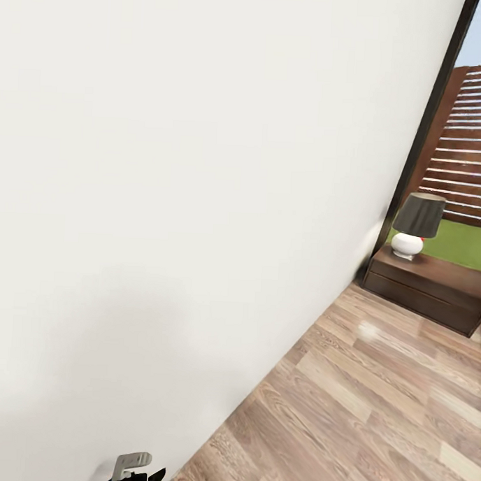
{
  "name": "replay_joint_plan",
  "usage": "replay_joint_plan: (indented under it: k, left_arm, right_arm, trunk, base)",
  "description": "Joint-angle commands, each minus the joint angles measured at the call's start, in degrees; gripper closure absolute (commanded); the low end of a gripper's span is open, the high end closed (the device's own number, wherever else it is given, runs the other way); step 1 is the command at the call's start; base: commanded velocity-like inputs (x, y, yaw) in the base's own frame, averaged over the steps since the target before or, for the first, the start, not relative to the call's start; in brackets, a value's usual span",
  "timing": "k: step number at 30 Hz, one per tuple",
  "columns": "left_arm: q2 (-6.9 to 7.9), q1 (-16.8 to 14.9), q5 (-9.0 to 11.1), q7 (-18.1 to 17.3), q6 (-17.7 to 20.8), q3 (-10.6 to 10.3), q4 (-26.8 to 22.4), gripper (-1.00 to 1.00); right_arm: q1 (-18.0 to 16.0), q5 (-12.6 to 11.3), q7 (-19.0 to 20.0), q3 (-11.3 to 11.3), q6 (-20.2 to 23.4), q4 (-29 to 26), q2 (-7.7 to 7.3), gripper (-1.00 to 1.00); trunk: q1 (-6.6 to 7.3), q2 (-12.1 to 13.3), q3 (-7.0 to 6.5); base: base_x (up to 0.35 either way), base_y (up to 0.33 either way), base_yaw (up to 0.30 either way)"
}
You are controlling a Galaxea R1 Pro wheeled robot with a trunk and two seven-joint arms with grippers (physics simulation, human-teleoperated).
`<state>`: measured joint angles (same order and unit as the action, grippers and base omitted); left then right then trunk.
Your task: In the bedroom, move the book from the bed onto either nightstand, and place the two sandals side by side next to the bed.
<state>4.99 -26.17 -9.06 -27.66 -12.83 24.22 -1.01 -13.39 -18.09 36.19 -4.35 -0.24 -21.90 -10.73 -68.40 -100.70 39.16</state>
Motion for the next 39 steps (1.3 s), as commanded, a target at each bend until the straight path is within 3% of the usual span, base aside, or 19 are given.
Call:
replay_joint_plan:
  k: [1,39]
  left_arm:
    - [0.02,-0.02,-0.60,-0.11,-0.29,0.48,0.04,-1.00]
    - [0.02,-0.02,-0.60,-0.11,-0.28,0.48,0.04,-1.00]
  right_arm:
    - [-0.06,-0.24,0.32,-0.13,-0.02,0.11,0.01,-1.00]
    - [-0.06,-0.21,0.31,-0.22,-0.02,0.11,0.01,-1.00]
  trunk:
    - [0.01,-0.02,0.05]
    - [0.01,-0.02,0.05]
  base:
    - [0.000,0.000,-0.300]
    - [0.018,-0.014,-0.300]
